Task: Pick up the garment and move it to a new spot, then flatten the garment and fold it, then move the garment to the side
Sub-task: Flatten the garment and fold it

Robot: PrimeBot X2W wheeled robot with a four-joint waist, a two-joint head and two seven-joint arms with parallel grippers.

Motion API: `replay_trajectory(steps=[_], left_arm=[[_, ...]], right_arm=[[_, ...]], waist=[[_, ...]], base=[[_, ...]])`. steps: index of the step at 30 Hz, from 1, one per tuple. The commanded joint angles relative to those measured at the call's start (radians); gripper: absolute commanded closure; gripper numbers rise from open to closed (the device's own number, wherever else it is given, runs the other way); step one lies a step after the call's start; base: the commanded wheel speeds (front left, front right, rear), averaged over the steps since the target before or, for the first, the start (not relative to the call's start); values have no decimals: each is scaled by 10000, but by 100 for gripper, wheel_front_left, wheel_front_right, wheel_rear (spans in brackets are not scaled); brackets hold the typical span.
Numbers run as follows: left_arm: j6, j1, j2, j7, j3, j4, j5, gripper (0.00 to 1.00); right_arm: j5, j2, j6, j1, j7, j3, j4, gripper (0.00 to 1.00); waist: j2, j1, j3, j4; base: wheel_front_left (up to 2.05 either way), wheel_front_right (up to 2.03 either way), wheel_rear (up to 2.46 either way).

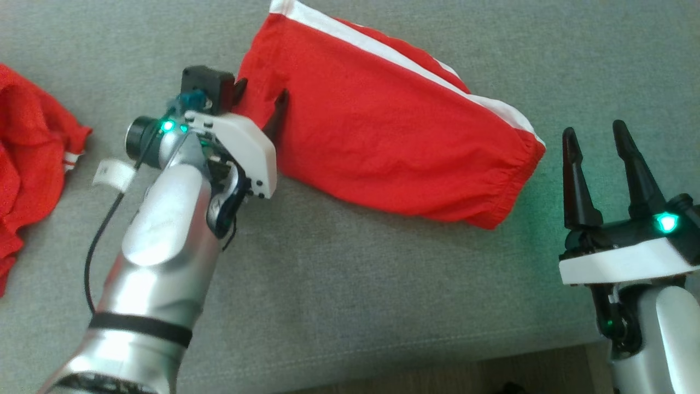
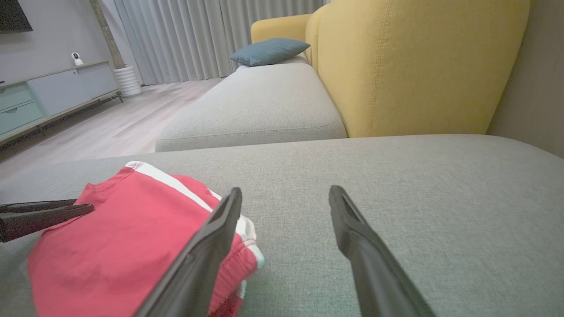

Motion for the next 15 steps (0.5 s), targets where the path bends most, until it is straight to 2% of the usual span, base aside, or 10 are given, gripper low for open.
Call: replay_trajectory(steps=[1,6,13,14,15], left_arm=[[-85,-705,225,200,154,144,-17,0],[-46,-1344,321,944,-93,1288,152,0],[94,-1621,232,1855,-364,2072,193,0],[109,-1651,213,1963,-408,2147,188,29],[130,-1676,195,1996,-426,2182,161,78]], right_arm=[[78,47,65,-137,-25,169,-298,0],[147,101,65,-167,-44,184,-231,0],[241,111,65,-187,-20,207,-234,0],[254,109,65,-196,-15,216,-242,0],[268,107,65,-202,-10,231,-254,0]], waist=[[0,0,93,-116],[0,0,140,-216],[0,0,154,-202],[0,0,157,-195],[0,0,157,-187]], base=[[0,0,0],[0,0,0],[0,0,0],[0,0,0],[0,0,0]])
